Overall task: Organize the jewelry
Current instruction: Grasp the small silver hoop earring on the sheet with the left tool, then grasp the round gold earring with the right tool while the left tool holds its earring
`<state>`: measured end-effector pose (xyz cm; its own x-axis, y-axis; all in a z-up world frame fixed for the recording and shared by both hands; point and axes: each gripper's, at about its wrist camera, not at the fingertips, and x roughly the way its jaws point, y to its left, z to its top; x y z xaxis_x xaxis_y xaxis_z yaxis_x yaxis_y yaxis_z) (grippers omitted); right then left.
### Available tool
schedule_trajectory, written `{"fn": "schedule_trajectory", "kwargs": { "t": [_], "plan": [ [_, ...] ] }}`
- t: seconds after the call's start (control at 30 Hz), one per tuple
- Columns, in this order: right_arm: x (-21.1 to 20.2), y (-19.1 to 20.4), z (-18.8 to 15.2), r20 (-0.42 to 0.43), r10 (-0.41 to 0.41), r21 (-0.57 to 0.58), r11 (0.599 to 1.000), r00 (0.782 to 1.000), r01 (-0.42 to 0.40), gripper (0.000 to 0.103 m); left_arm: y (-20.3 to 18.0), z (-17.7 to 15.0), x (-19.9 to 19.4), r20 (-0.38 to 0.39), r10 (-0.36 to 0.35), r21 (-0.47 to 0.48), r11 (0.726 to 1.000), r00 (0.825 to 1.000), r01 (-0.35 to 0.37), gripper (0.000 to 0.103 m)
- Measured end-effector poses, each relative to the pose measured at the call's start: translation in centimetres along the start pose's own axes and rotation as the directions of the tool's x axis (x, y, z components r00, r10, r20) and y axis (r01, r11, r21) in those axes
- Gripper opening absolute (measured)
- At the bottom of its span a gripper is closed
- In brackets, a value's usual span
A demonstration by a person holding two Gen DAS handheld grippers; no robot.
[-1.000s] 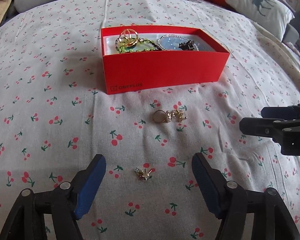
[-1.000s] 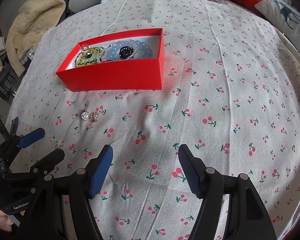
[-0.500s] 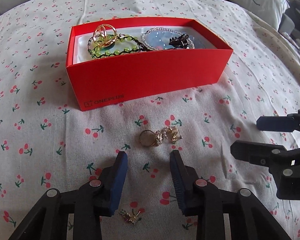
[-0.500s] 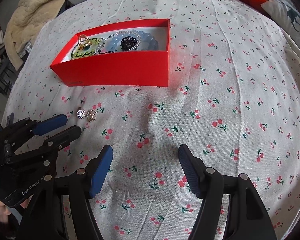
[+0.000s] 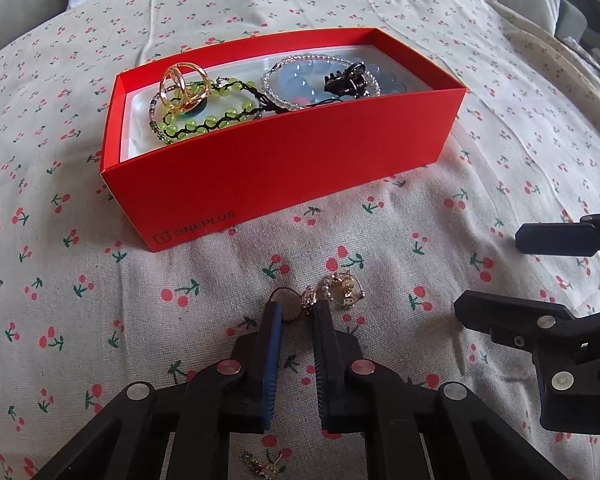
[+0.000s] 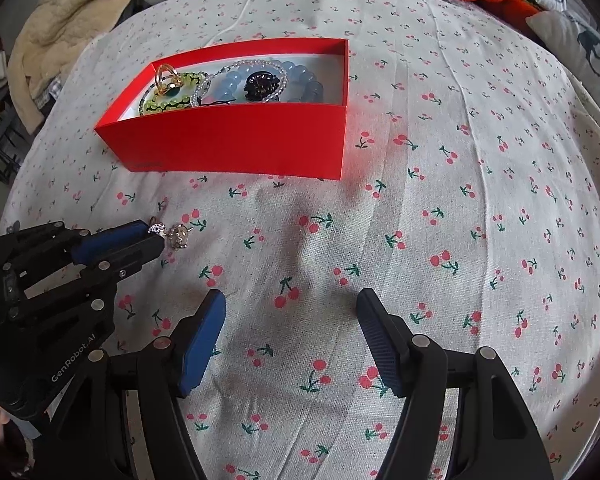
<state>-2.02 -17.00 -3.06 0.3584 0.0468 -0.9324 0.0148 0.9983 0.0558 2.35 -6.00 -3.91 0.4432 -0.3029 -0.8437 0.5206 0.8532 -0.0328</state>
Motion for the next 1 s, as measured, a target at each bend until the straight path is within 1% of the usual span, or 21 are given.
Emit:
{"fn": "schedule_trajectory", "kwargs": {
  "t": [0.1,0.17,0.33,0.47,0.53,0.57,0.6,0.67,0.73,0.8,1.0],
  "plan": [
    [-0.1,0.4,-0.2,0.02,0.017,-0.02,1.0,1.0,-0.017,0.071,0.1,-0.3,-0.3,0.003,0.017,0.015,1.0,1.0,-0.017,0.01],
    [-0.1,0.7,-0.3,0.04,0.031,-0.035,0.999,0.999,-0.03,0.071,0.5,-0.6,-0.7,0.009,0.021,0.008,1.0,1.0,-0.021,0.01],
    [0.1,1.7,-0.3,0.086,0.076,-0.05,0.996,0.993,-0.072,0.071,2.3,-1.5,-1.8,0.027,0.008,-0.046,0.999,1.0,-0.007,0.01],
    [0.6,2.5,0.0,0.107,0.1,-0.066,0.993,0.989,-0.093,0.069,3.4,-2.4,-2.2,0.031,-0.009,-0.084,0.996,0.999,0.011,0.01],
    [0.9,3.1,0.2,0.11,0.11,-0.083,0.991,0.988,-0.101,0.062,3.8,-2.6,-2.3,0.034,-0.017,-0.089,0.996,0.999,0.02,0.01],
    [1.1,3.4,0.3,0.109,0.115,-0.095,0.99,0.987,-0.105,0.055,3.9,-2.7,-2.3,0.037,-0.021,-0.092,0.995,0.999,0.024,0.01],
    [1.4,3.8,0.4,0.108,0.117,-0.109,0.988,0.987,-0.105,0.053,4.1,-2.7,-2.3,0.039,-0.027,-0.095,0.995,0.999,0.031,0.01],
    [1.7,4.7,0.4,0.113,0.106,-0.148,0.985,0.988,-0.089,0.053,4.3,-2.9,-2.1,0.041,-0.041,-0.107,0.993,0.998,0.045,0.01],
    [1.9,5.5,0.5,0.122,0.095,-0.185,0.98,0.988,-0.072,0.049,4.5,-3.0,-1.9,0.042,-0.052,-0.118,0.991,0.998,0.057,0.01],
    [2.2,6.1,0.6,0.124,0.092,-0.211,0.975,0.988,-0.065,0.043,4.7,-3.2,-1.8,0.049,-0.063,-0.126,0.99,0.997,0.069,0.01],
    [2.8,6.8,1.3,0.13,0.071,-0.255,0.966,0.989,-0.036,0.038,5.2,-3.4,-1.6,0.058,-0.093,-0.143,0.985,0.994,0.1,0.01]
  ]
}}
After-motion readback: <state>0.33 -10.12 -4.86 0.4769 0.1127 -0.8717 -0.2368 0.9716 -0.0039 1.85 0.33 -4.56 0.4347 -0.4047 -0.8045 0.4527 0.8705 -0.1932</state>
